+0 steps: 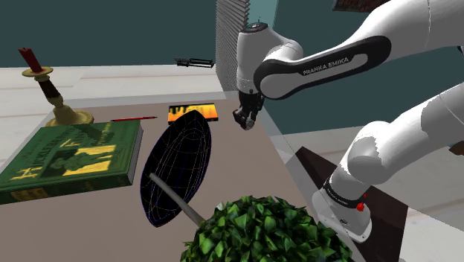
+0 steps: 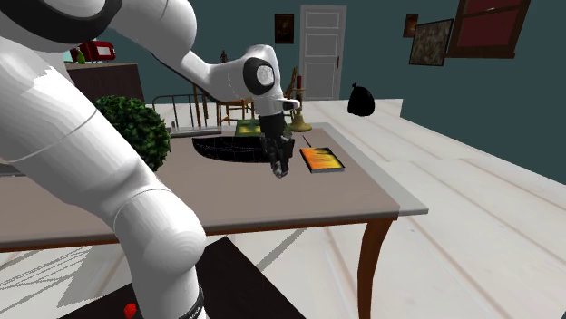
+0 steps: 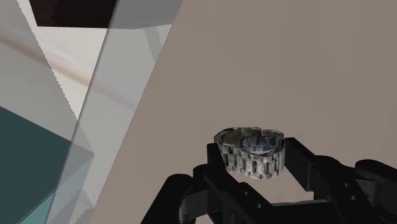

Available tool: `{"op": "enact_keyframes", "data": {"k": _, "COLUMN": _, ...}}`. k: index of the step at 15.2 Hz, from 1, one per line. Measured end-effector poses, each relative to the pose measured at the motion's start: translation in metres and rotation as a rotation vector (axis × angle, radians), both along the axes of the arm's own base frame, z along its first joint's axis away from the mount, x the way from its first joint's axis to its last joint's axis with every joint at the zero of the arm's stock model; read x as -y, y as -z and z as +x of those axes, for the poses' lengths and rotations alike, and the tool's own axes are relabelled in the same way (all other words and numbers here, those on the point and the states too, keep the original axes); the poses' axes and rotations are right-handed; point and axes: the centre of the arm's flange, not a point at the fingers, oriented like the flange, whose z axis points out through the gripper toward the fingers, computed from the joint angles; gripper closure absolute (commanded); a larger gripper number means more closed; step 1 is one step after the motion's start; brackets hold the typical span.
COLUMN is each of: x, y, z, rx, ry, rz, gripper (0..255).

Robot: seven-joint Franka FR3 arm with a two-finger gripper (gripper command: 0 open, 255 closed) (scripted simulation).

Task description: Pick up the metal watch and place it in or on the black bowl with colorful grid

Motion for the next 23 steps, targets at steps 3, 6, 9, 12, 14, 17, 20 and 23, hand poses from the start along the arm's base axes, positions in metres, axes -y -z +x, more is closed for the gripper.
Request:
{"op": "enact_keyframes", "data": {"k": 3, "x": 0.000, "y": -0.016, "z": 0.000, "rx": 0.000, "ry": 0.000, "rz": 0.000, "gripper": 255}}
{"op": "enact_keyframes", "data": {"k": 6, "x": 0.001, "y": -0.032, "z": 0.001, "rx": 0.000, "ry": 0.000, "rz": 0.000, "gripper": 255}}
{"op": "enact_keyframes", "data": {"k": 9, "x": 0.000, "y": -0.048, "z": 0.000, "rx": 0.000, "ry": 0.000, "rz": 0.000, "gripper": 255}}
{"op": "enact_keyframes", "data": {"k": 12, "x": 0.002, "y": -0.063, "z": 0.000, "rx": 0.000, "ry": 0.000, "rz": 0.000, "gripper": 255}}
{"op": "enact_keyframes", "data": {"k": 14, "x": 0.000, "y": -0.073, "z": -0.001, "rx": 0.000, "ry": 0.000, "rz": 0.000, "gripper": 255}}
{"op": "enact_keyframes", "data": {"k": 17, "x": 0.001, "y": -0.090, "z": 0.000, "rx": 0.000, "ry": 0.000, "rz": 0.000, "gripper": 255}}
{"op": "enact_keyframes", "data": {"k": 20, "x": -0.005, "y": -0.100, "z": 0.001, "rx": 0.000, "ry": 0.000, "rz": 0.000, "gripper": 255}}
{"op": "enact_keyframes", "data": {"k": 23, "x": -0.040, "y": -0.103, "z": 0.005, "rx": 0.000, "ry": -0.001, "rz": 0.000, "gripper": 255}}
